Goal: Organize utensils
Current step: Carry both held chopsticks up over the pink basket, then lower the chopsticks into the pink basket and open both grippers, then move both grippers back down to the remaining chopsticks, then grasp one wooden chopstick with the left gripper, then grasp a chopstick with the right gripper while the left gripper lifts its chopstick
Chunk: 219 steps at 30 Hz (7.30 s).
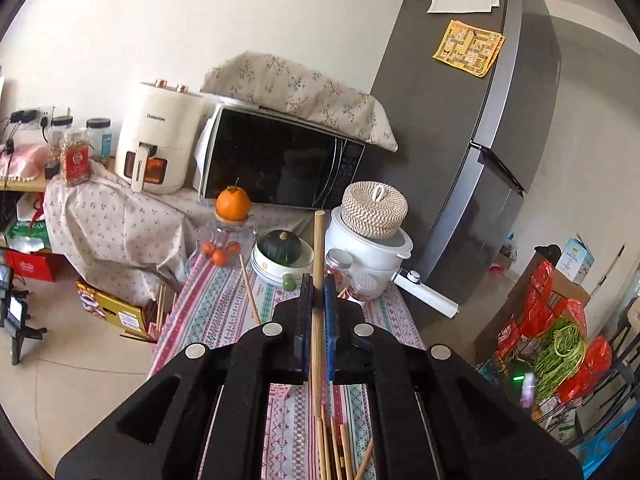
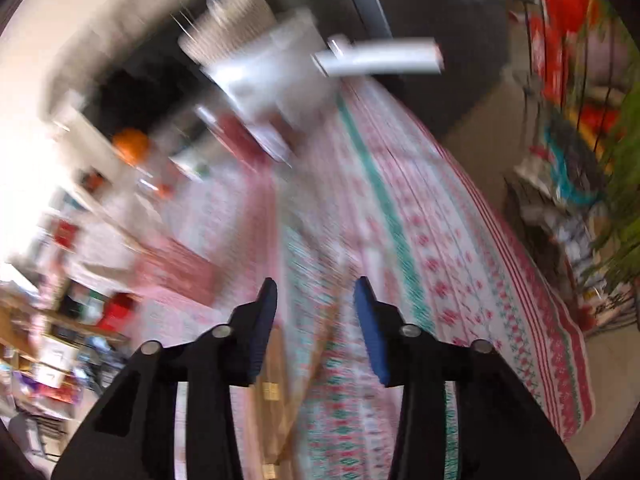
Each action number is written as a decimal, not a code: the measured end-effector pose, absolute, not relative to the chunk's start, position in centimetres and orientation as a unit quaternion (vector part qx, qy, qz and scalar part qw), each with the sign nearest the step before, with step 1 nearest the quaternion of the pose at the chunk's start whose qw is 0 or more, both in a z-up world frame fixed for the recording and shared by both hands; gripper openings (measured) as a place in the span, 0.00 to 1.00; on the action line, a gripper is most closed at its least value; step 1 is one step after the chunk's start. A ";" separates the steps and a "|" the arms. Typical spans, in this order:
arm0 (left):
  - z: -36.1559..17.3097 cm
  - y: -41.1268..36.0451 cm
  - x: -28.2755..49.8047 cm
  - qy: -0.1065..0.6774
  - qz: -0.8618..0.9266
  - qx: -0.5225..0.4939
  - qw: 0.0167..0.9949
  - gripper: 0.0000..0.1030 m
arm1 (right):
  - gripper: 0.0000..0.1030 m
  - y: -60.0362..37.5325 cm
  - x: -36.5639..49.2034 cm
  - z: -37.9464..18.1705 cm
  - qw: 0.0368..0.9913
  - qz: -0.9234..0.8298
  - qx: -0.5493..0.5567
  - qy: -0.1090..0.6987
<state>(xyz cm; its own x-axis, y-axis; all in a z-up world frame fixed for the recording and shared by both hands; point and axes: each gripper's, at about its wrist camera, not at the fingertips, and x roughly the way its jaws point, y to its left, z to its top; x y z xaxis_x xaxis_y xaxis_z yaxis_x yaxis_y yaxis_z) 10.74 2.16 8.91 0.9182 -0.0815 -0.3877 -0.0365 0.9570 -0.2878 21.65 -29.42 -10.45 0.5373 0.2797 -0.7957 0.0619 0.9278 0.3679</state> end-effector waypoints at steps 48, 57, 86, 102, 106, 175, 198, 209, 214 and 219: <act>6.8 6.8 21.1 0.236 0.086 -0.170 0.953 0.17 | 0.06 -27.6 23.0 4.2 0.905 0.134 0.300 0.271; 3.6 11.1 18.1 0.273 0.111 -0.252 0.922 0.26 | 0.06 -25.3 22.5 5.1 0.904 0.155 0.290 0.275; 1.2 6.3 15.7 0.310 0.082 -0.162 0.933 0.42 | 0.15 -16.9 22.0 -2.0 0.930 0.115 0.106 0.334; -5.2 0.4 13.5 0.375 0.067 -0.094 0.920 0.68 | 0.44 -20.2 17.3 -8.2 0.923 0.091 0.048 0.370; -5.8 -0.2 13.1 0.375 0.070 -0.085 0.921 0.78 | 0.60 -20.9 16.1 -8.4 0.926 0.088 0.041 0.365; -18.4 -8.0 22.6 0.580 0.022 -0.065 0.811 0.07 | 0.93 -31.6 18.6 -15.9 0.805 0.052 0.209 0.553; -11.9 1.3 16.2 0.523 0.015 -0.101 0.846 0.07 | 0.72 -19.4 22.3 -19.3 0.818 0.036 0.061 0.571; -11.2 2.1 15.5 0.514 0.017 -0.103 0.851 0.07 | 0.16 -16.3 21.7 -19.0 0.841 0.048 -0.006 0.540; -11.2 2.5 15.5 0.512 0.005 -0.118 0.851 0.07 | 0.07 -17.1 21.3 -18.9 0.835 0.080 0.038 0.544; -13.0 4.2 16.3 0.544 0.022 -0.145 0.826 0.20 | 0.07 -19.4 20.5 -17.2 0.843 0.096 0.084 0.523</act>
